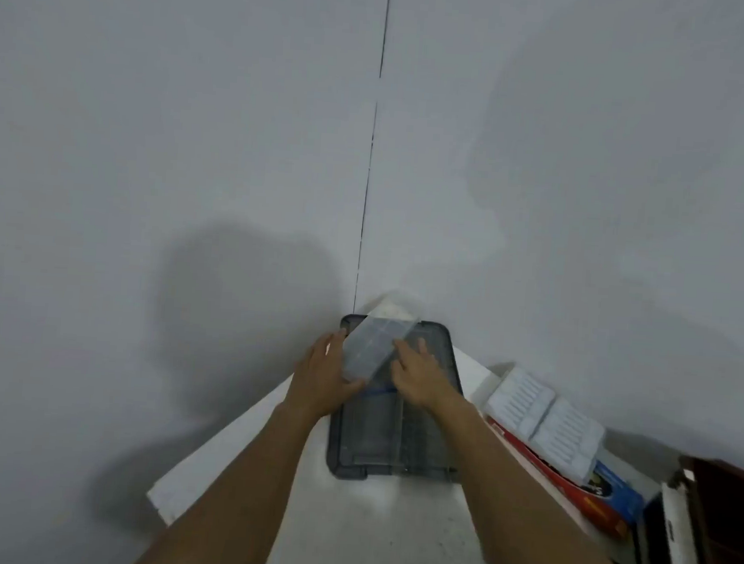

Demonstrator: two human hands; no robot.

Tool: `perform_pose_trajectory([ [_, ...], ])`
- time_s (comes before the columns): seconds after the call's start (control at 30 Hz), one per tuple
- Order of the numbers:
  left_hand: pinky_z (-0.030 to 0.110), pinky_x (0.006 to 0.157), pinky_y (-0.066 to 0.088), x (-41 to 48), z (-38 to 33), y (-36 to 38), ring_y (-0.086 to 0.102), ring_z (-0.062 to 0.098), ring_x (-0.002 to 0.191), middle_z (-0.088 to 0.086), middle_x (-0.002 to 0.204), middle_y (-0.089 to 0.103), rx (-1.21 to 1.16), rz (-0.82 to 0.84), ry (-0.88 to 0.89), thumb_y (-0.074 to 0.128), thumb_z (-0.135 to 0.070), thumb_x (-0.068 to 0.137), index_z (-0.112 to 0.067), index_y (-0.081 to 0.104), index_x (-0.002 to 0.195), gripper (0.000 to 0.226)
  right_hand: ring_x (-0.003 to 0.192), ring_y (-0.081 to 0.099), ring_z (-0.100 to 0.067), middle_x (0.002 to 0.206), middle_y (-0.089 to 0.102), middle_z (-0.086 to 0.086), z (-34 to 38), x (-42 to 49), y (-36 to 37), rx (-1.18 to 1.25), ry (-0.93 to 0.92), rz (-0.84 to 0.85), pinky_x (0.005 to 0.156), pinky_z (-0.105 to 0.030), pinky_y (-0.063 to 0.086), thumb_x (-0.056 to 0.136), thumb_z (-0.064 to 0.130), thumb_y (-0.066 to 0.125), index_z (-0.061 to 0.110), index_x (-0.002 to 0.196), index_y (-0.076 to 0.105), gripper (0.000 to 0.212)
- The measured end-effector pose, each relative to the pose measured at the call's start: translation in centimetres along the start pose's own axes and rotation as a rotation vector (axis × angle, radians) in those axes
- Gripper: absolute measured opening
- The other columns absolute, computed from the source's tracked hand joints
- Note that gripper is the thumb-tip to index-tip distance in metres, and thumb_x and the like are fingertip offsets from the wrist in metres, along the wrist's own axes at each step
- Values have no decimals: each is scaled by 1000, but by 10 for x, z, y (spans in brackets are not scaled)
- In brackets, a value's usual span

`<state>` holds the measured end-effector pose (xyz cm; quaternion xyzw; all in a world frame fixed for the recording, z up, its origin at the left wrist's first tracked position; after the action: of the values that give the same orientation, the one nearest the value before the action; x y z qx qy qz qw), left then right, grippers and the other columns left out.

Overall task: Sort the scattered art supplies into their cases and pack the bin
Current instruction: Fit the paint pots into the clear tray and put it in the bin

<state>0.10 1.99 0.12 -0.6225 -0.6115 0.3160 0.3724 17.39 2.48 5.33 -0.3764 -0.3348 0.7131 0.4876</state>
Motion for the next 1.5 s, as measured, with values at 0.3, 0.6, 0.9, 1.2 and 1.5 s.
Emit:
perform_pose_trajectory([
  [0.3,39,97,44,-5,-6,2,50,30,124,13,141,47,-46,-18,-11,74,-53,79,-7,33,148,93,150,2,-36,159,24,-19,3,4,7,62,55,35,118,-46,14,105,20,29,10,149,31,46],
  [0.6,31,70,51,-14,-19,-17,59,20,91,1,105,61,-111,-186,-37,56,-54,68,-13,56,127,72,150,6,-31,159,28,-9,10,-6,-6,231,-48,-74,120,-37,10,105,11,28,8,151,30,46],
  [0.9,7,68,42,-59,-41,-48,60,13,96,-8,113,61,-435,-244,-9,56,-67,65,-16,59,131,84,143,32,-26,153,37,-15,13,-36,-51,246,-184,-304,112,-21,19,100,2,36,3,139,48,41],
  [1.2,0,71,42,-81,-91,-64,61,12,103,-2,124,62,-588,-116,93,70,-54,67,-15,57,136,81,140,33,-20,153,31,-12,-19,-104,-114,170,-200,-587,107,-30,35,97,8,47,12,131,53,35],
  [1.5,5,88,43,-105,-183,-74,58,-20,97,0,128,64,-698,132,310,74,-27,87,-11,63,128,46,140,28,-29,152,32,-14,-80,-219,-179,-113,-103,-779,98,-28,33,93,4,54,17,130,54,39],
])
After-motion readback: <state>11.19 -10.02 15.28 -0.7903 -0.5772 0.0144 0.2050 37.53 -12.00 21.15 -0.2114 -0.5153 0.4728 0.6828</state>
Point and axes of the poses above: each hand's wrist, its own x-axis towards the middle knuckle, its own y-axis out of the palm, z = x × y, the point moved 2 cm from there along x, towards the middle knuckle
